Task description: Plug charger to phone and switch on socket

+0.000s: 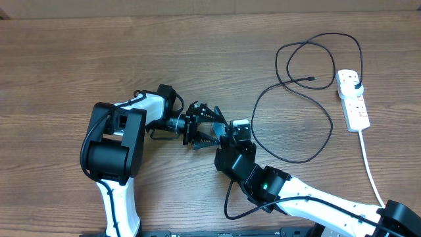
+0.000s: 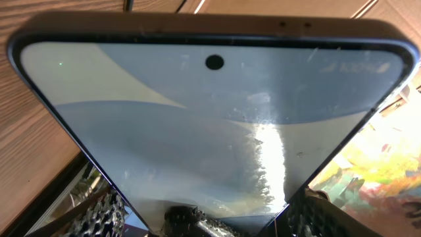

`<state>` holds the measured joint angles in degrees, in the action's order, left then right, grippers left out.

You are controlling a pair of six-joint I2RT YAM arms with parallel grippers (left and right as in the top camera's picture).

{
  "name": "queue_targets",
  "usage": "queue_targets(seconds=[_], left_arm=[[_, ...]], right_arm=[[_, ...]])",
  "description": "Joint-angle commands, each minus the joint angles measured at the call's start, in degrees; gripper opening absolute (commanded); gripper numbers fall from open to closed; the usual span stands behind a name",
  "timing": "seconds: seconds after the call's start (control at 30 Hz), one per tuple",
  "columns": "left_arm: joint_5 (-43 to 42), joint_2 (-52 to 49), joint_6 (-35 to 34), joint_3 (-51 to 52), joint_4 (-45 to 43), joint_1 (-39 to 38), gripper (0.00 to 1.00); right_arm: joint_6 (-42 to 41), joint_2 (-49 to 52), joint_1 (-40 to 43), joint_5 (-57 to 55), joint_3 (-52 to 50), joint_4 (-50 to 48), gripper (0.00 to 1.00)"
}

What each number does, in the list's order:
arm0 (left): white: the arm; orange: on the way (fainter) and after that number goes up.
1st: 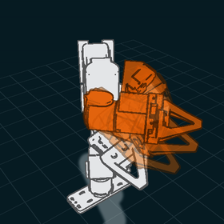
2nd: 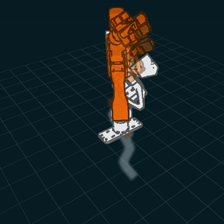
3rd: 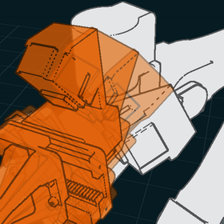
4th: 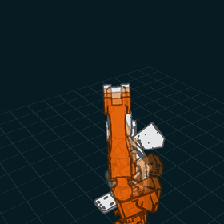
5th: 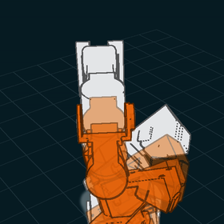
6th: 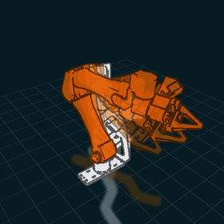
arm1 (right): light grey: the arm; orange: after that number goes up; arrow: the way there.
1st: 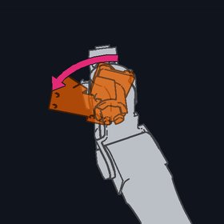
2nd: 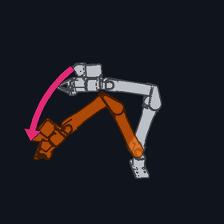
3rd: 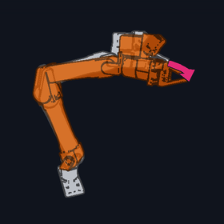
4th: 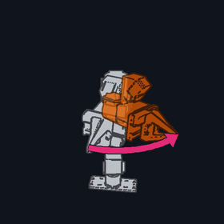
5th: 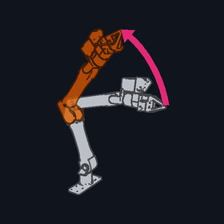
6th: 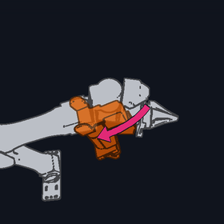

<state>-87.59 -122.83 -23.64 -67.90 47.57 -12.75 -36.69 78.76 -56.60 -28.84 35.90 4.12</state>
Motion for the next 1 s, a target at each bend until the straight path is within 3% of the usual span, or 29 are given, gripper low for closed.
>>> queue_targets(seconds=[0.0, 0.07, 0.2, 0.33, 0.43, 0.6, 0.7, 0.83, 0.97], left_arm=[[1.73, -0.59, 0.94, -0.13, -0.04, -0.33, 0.93], [2.21, -0.59, 0.94, -0.13, -0.04, -0.33, 1.0], [2.29, -0.59, 0.98, -0.13, -0.04, -0.33, 1.0], [2.6, 0.83, 5.97, -0.52, 0.09, -0.33, 1.0], [7.54, 4.79, 7.37, -1.92, 0.63, 0.07, 1.0], [25.81, 20.0, 7.37, -5.6, 4.85, 1.73, 1.0], [39.85, 34.77, 7.32, -6.25, 9.79, 1.9, 0.96], [58.27, 53.59, 5.49, -6.25, 17.03, 1.92, 0.93], [68.32, 72.08, 3.58, -6.1, 23.47, 1.92, 0.94]], right_arm=[[0.94, 0.39, -0.22, 3.28, 1.25, -0.66, 0.06], [0.92, 0.39, -0.22, 3.26, 1.25, -0.66, 0.04], [0.94, 0.31, -0.22, 3.23, 1.25, -0.61, 0.04], [0.72, -2.32, -0.22, 3.19, 1.27, -0.02, 0.04], [-0.81, -8.04, -0.22, 0.87, 1.27, 3.63, 0.04], [-12.57, -21.07, -0.22, -4.74, 1.25, 17.79, 0.04], [-20.44, -28.55, -0.22, -4.76, 1.22, 24.63, 0.04], [-27.47, -32.2, -0.22, -4.74, 0.74, 25.99, 0.04], [-40.5, -31.52, -0.22, -2.27, -3.54, 19.32, 0.04]])
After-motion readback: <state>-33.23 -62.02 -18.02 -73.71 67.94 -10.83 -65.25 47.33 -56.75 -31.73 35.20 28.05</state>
